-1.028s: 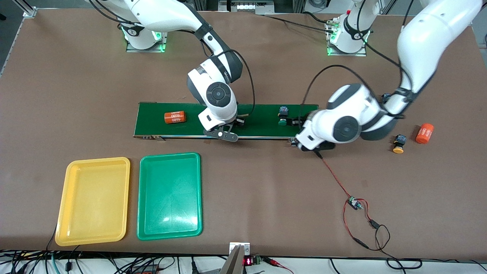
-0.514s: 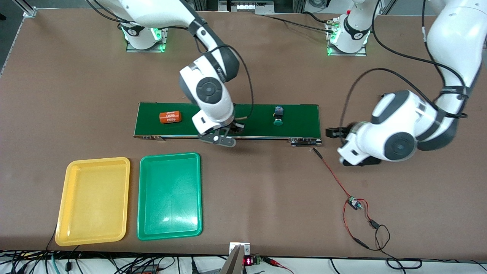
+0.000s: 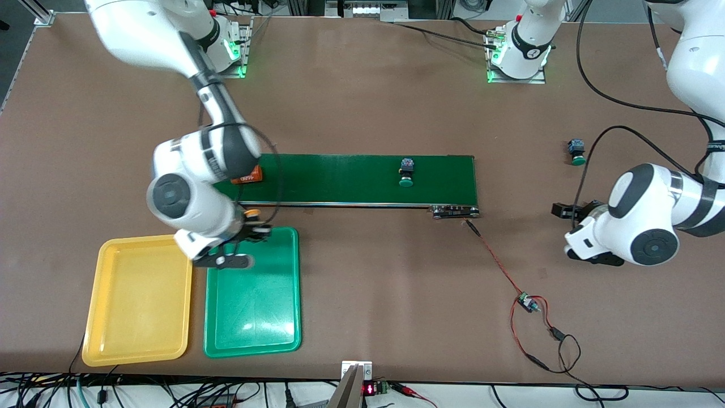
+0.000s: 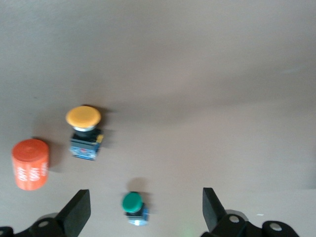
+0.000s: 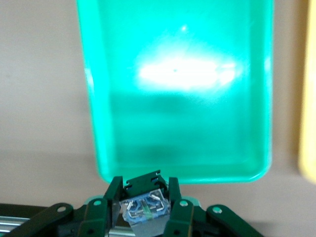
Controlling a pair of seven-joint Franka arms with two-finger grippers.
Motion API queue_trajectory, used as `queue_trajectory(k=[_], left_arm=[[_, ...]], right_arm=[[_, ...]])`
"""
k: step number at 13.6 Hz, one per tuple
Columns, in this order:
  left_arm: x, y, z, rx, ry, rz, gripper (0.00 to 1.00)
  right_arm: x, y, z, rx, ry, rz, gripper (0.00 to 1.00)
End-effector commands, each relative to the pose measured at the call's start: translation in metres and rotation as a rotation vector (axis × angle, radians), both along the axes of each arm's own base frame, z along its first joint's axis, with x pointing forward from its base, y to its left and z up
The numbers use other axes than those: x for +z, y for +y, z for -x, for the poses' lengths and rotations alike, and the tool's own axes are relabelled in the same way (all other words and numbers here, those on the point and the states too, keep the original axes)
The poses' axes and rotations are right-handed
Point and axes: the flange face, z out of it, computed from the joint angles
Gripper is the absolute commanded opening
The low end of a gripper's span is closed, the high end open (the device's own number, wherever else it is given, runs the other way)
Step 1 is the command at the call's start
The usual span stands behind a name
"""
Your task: Sort buttons by color to trays
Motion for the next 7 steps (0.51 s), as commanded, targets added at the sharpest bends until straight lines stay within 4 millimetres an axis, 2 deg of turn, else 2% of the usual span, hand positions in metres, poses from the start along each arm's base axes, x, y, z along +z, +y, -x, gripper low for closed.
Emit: queue_trajectory(k=[1,4,6,7], left_arm=[[-0.027,0.050,0.003,-0.089,0.002,0.017,1.00],[-0.059,0.091,0.013,-0.141,-0.003,0.008,1.00],[-0.072,0.097,0.020,-0.167,-0.015,0.038,0.97],[-0.079,0.097,0.025,-0.174,-0.016,0.047,0.88]], right_arm=[[0.000,-0.046,-0.012,0.165,-0.004,-0.005,0.00],[-0.018,-0.126,-0.026,0.366,-0.002,0.022,0.00],[-0.024,-0.145,-0.027,0.476,0.002,0.026,0.00],[-0.030,-0.157,-0.028,0.534,0.009,0.025,0.00]])
